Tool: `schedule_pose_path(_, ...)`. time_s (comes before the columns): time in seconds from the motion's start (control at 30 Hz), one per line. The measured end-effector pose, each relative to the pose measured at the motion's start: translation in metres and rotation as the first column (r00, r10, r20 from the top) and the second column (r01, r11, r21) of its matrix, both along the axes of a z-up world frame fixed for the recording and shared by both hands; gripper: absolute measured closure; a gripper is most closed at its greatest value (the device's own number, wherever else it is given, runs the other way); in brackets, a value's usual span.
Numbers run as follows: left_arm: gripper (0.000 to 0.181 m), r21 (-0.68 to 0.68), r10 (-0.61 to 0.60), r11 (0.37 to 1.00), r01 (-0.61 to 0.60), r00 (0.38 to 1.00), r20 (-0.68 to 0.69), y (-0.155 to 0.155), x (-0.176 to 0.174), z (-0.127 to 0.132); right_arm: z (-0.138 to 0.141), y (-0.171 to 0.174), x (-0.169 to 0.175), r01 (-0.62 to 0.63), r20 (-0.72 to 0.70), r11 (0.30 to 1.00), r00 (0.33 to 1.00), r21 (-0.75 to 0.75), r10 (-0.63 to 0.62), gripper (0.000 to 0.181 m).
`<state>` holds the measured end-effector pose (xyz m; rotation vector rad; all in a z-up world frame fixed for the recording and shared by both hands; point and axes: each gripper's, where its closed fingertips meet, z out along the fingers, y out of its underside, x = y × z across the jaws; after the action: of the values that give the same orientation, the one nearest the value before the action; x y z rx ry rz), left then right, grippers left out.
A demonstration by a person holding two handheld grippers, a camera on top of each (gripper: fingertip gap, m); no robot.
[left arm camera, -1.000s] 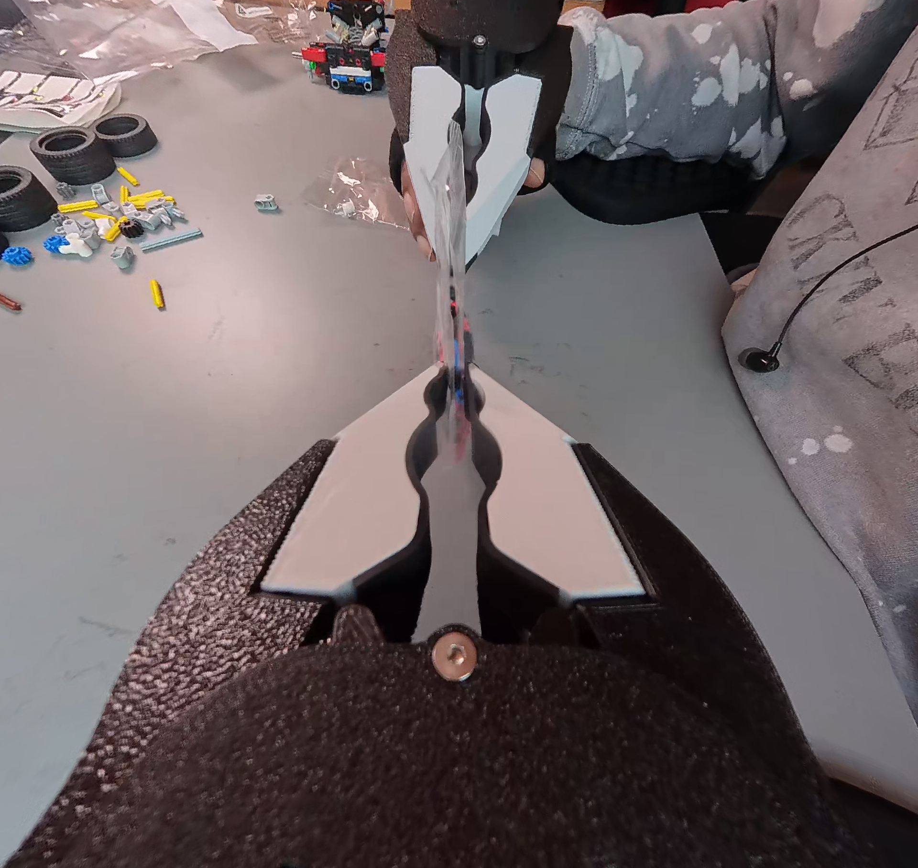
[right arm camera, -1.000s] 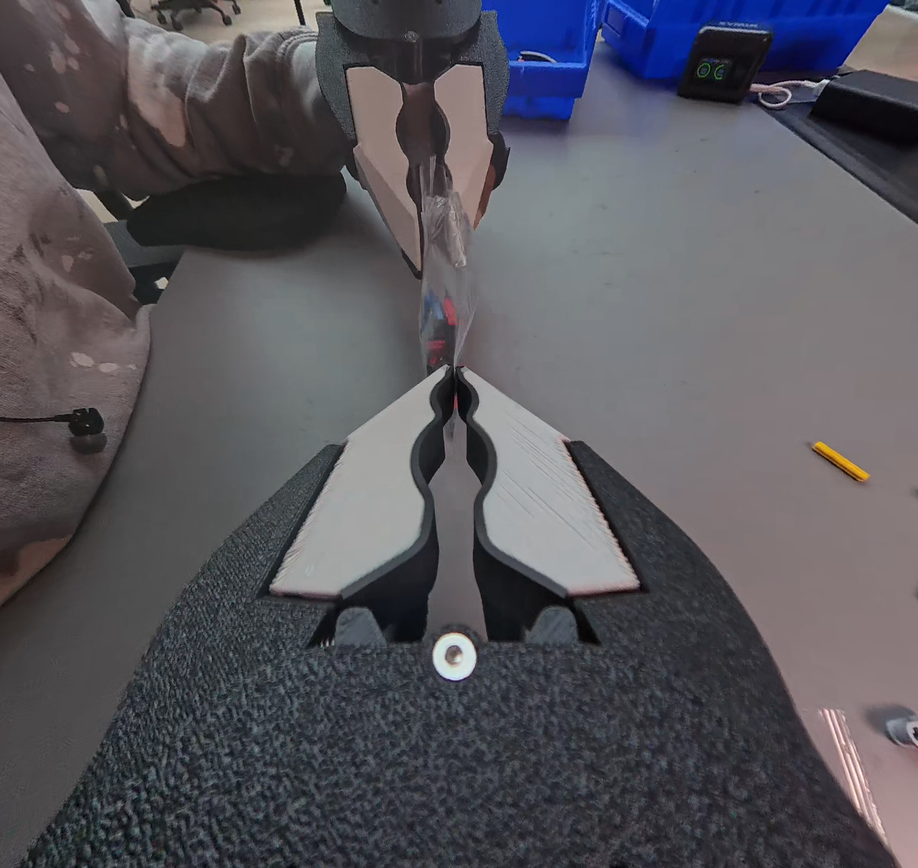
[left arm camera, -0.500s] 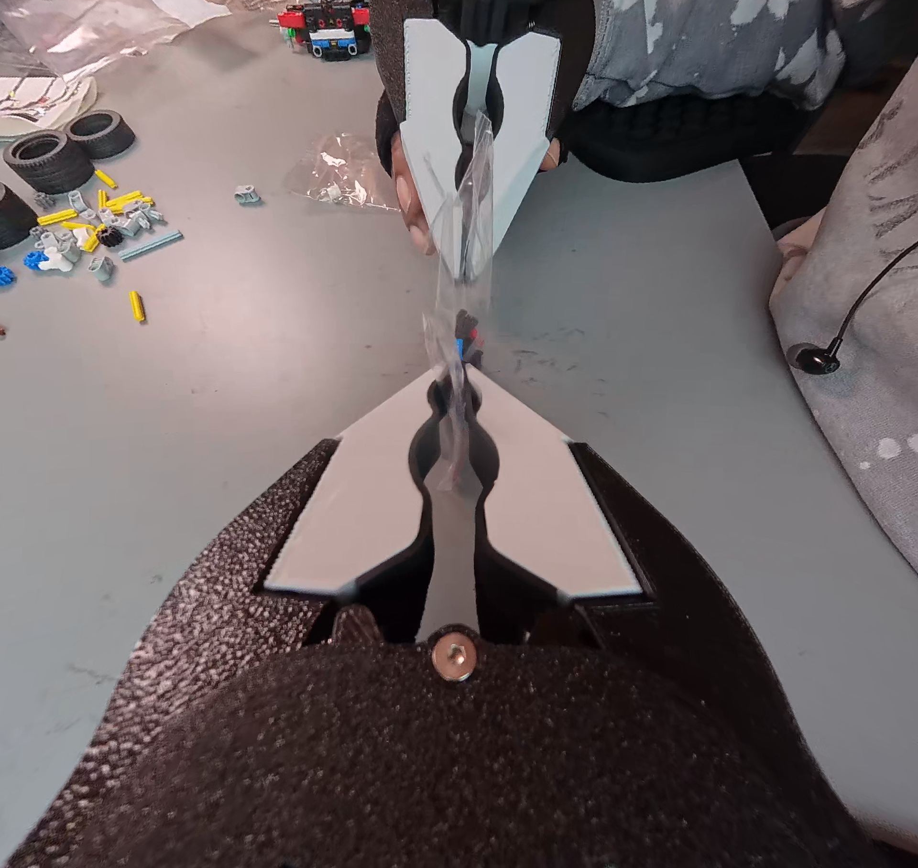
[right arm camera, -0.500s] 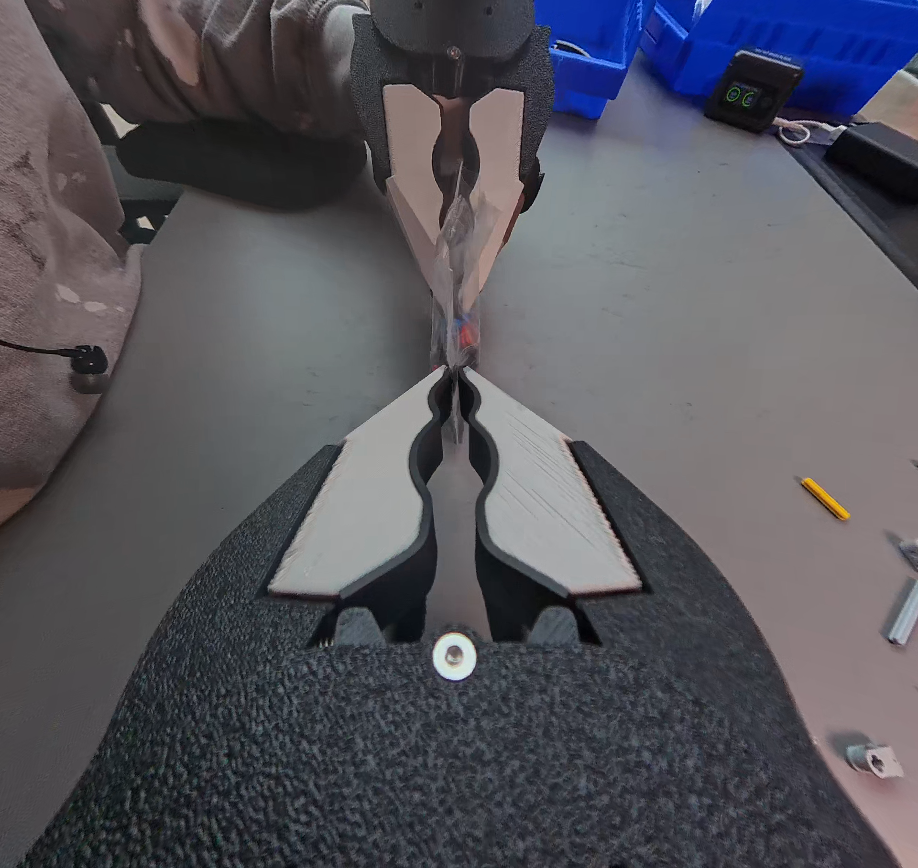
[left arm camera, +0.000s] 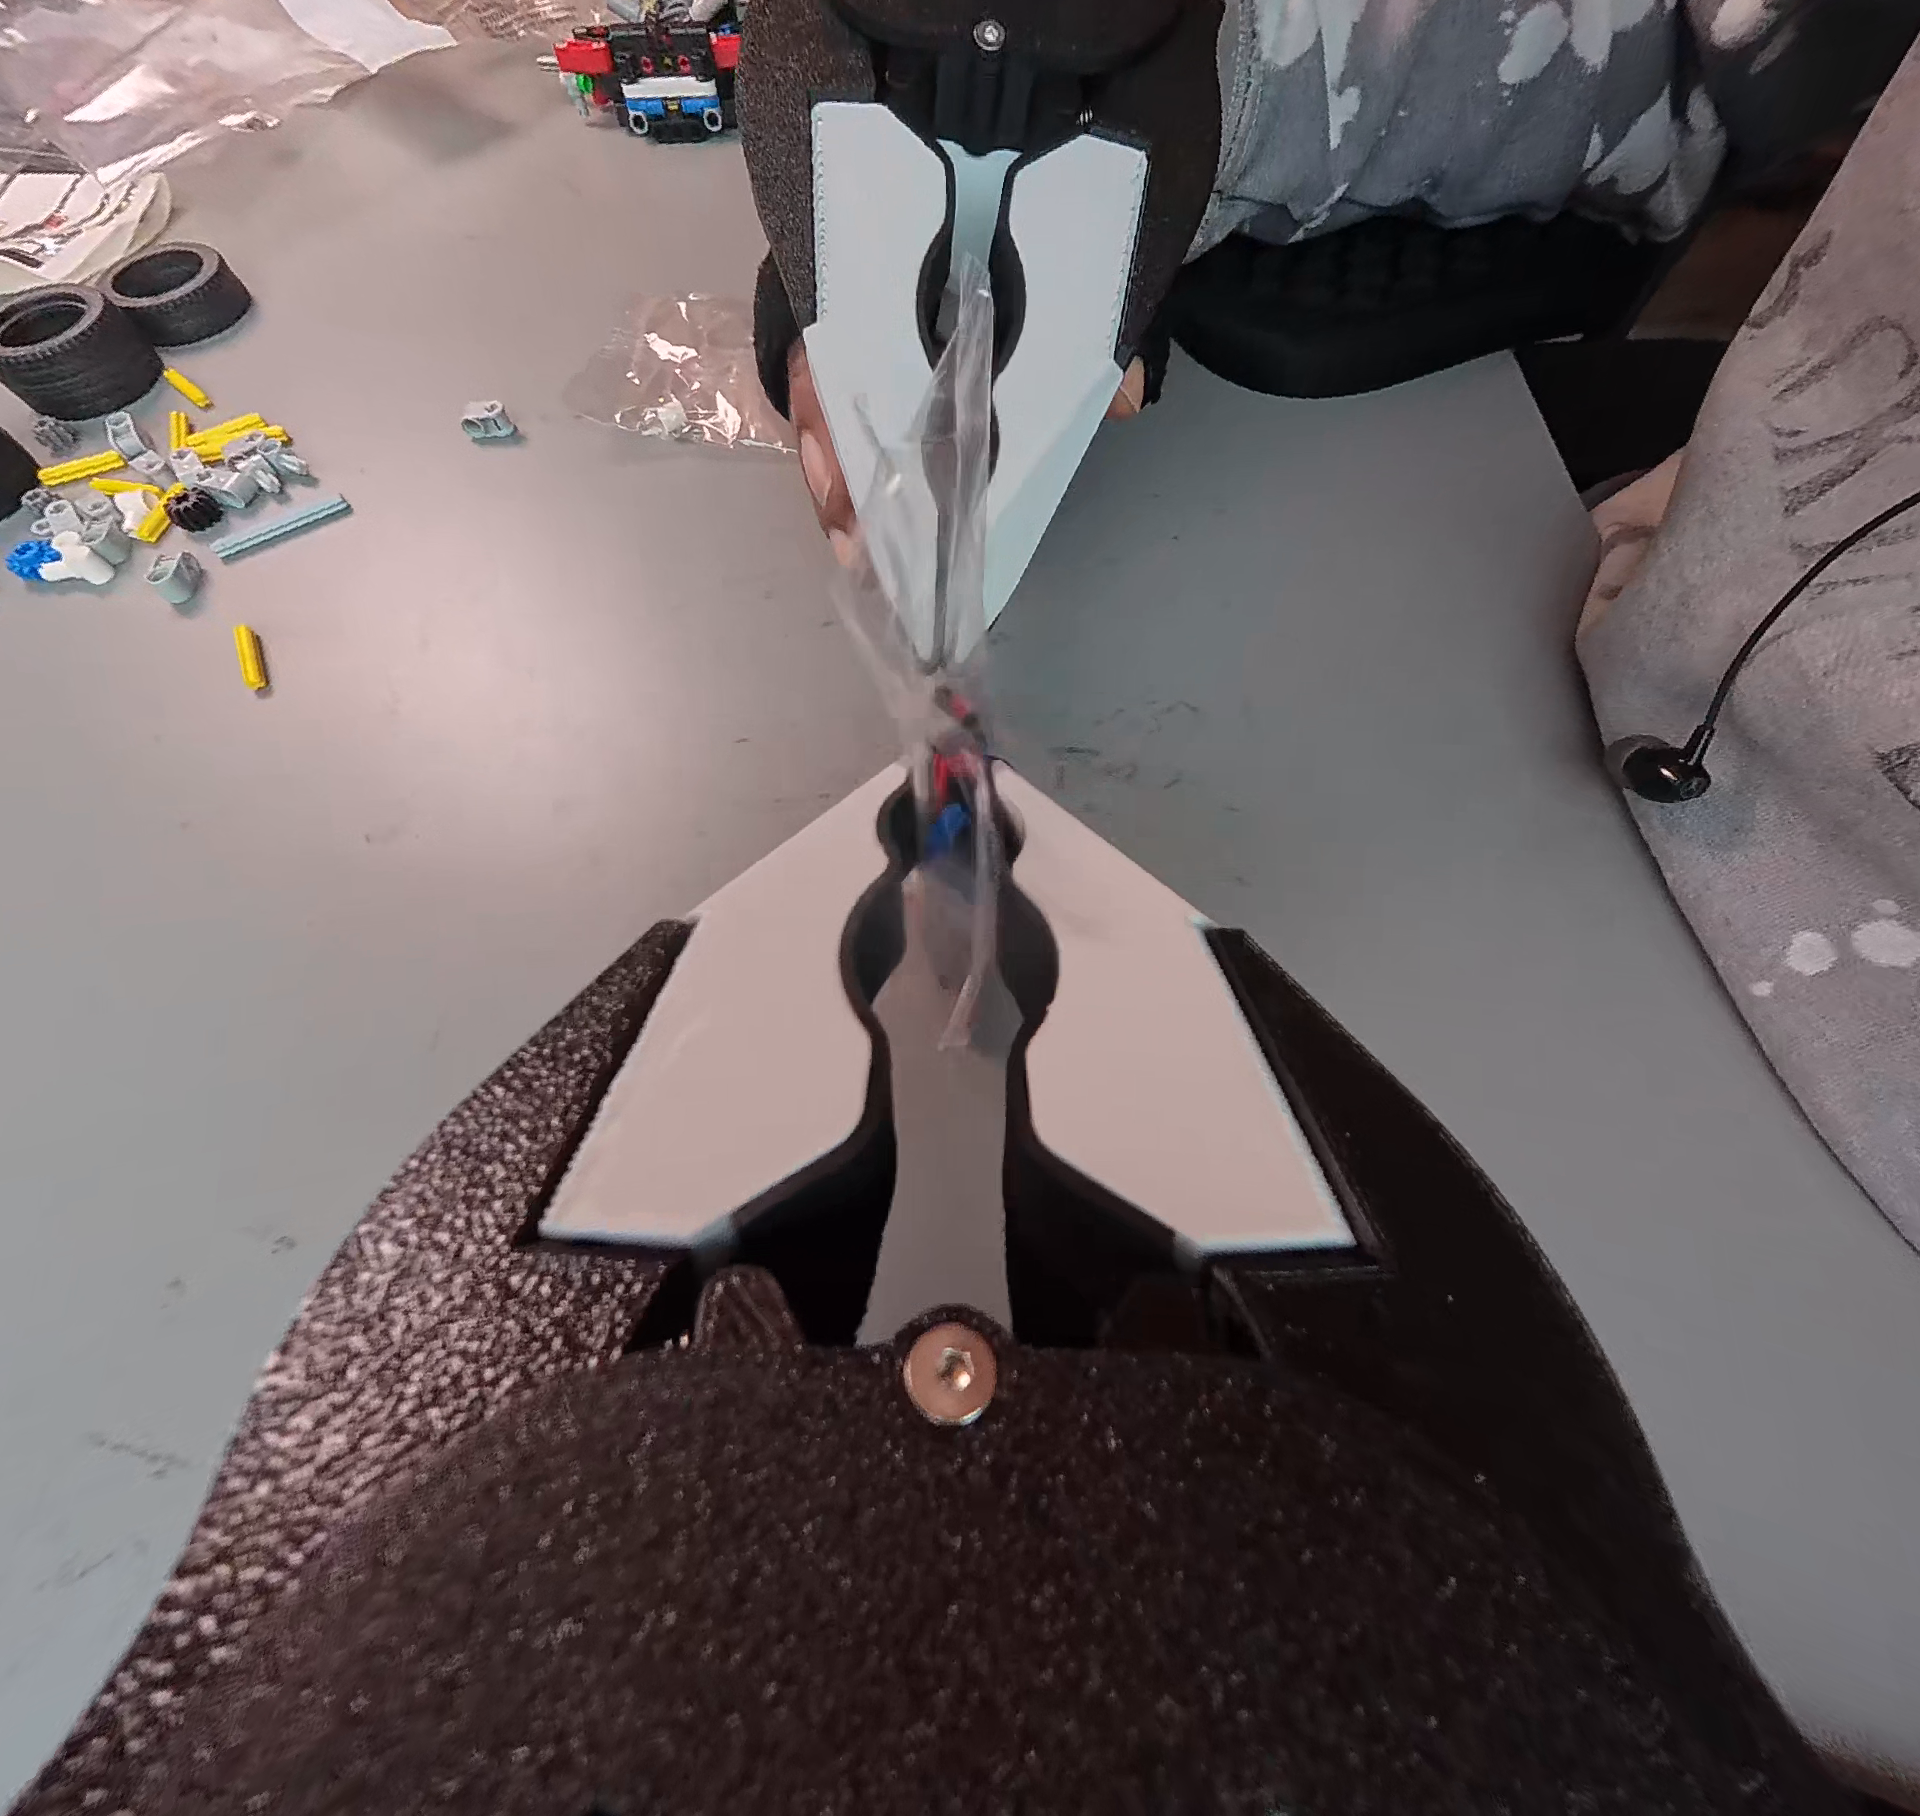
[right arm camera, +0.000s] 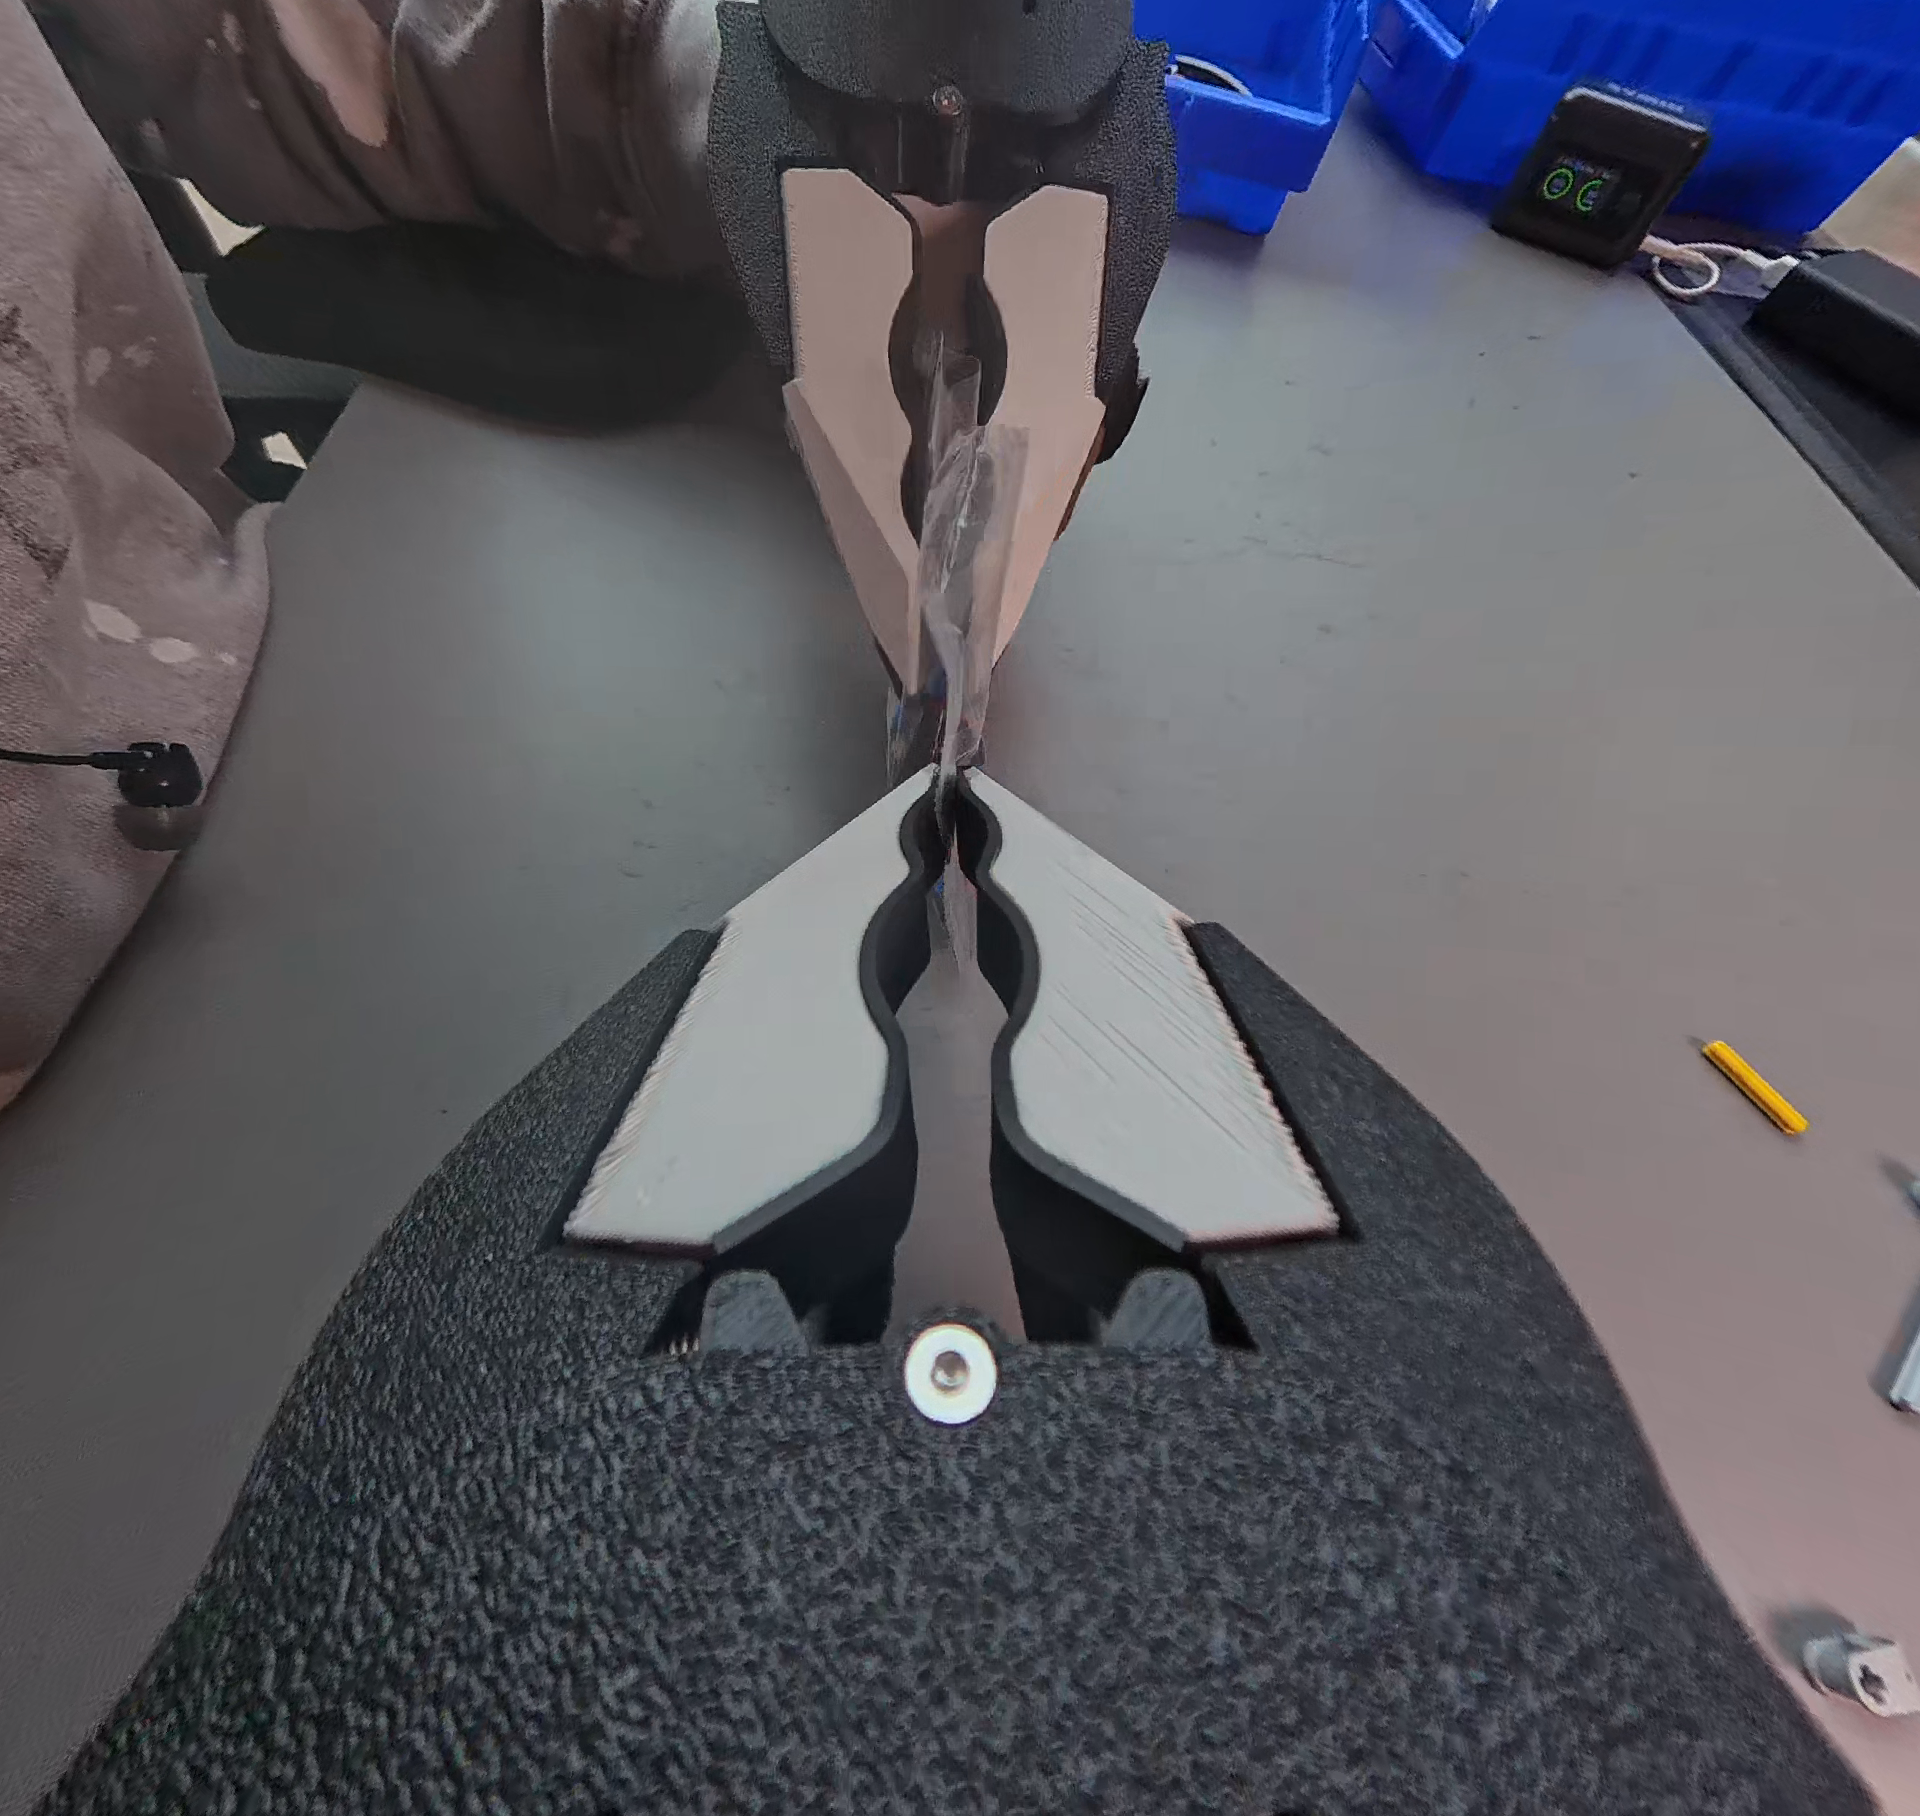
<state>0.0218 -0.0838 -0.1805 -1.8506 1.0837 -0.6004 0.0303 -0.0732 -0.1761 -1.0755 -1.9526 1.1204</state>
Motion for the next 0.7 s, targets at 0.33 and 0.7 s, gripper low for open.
schedule_pose_path(0.33, 0.181, 0.122, 0.028, 0.992, -0.020, 0.998, -0.059, 0.006, -0.005, 0.007, 0.015, -0.002, -0.007, 0.023, -0.089, 0.998, 0.996, 0.056, -0.017, 0.181)
schedule_pose_path(0.7, 0.180, -0.060, -0.067, 0.997, 0.057, 0.984, -0.168, -0.011, -0.005, -0.033, -0.037, -0.011, -0.002, -0.028, 0.195, 0.992, 0.981, 0.126, 0.003, 0.181)
